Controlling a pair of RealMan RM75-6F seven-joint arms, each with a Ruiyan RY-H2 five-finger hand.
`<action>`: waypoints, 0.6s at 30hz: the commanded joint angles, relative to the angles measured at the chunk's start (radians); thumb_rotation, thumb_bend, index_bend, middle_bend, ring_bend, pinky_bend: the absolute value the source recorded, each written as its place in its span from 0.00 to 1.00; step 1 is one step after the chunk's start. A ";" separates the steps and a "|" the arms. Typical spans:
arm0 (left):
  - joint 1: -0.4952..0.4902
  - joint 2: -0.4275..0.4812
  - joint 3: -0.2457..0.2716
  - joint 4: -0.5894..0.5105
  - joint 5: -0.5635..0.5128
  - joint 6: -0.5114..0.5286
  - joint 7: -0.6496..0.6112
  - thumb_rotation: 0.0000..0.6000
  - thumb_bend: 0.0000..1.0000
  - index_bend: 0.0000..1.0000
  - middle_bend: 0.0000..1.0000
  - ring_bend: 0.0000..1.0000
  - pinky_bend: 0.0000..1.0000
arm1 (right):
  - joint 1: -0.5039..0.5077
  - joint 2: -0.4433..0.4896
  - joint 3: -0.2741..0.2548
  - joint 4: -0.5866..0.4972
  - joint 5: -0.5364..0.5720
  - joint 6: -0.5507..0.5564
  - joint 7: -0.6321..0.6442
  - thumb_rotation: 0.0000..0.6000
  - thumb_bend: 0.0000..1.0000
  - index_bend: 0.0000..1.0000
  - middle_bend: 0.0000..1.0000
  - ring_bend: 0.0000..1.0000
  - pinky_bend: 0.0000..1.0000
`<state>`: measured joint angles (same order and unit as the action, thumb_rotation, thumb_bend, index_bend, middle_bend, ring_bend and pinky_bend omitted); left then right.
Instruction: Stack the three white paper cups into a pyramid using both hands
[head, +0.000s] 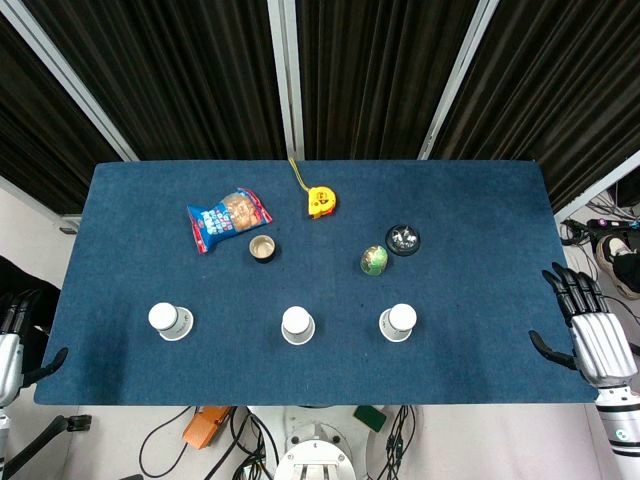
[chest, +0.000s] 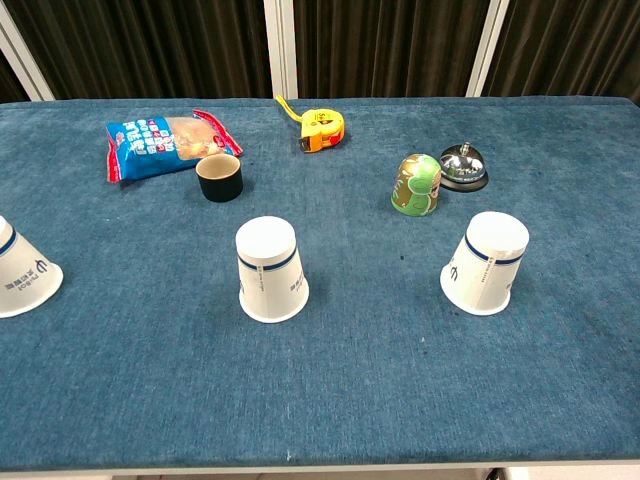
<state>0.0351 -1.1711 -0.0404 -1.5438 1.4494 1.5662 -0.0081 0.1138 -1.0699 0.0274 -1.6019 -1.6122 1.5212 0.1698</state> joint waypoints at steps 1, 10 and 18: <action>-0.008 0.001 -0.001 -0.003 0.006 -0.009 0.003 1.00 0.23 0.08 0.08 0.00 0.01 | 0.004 0.006 0.003 -0.007 0.003 -0.008 -0.001 1.00 0.41 0.00 0.00 0.00 0.00; -0.094 0.039 0.019 -0.099 0.112 -0.100 -0.002 1.00 0.23 0.14 0.08 0.00 0.01 | -0.010 0.077 0.021 -0.053 -0.003 0.037 0.008 1.00 0.41 0.00 0.00 0.00 0.00; -0.251 0.024 0.010 -0.152 0.104 -0.342 0.014 1.00 0.23 0.15 0.08 0.00 0.01 | -0.011 0.102 0.014 -0.073 -0.008 0.022 0.006 1.00 0.41 0.00 0.00 0.00 0.00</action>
<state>-0.1575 -1.1382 -0.0244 -1.6764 1.5724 1.3044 -0.0039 0.1007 -0.9685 0.0438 -1.6751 -1.6187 1.5491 0.1770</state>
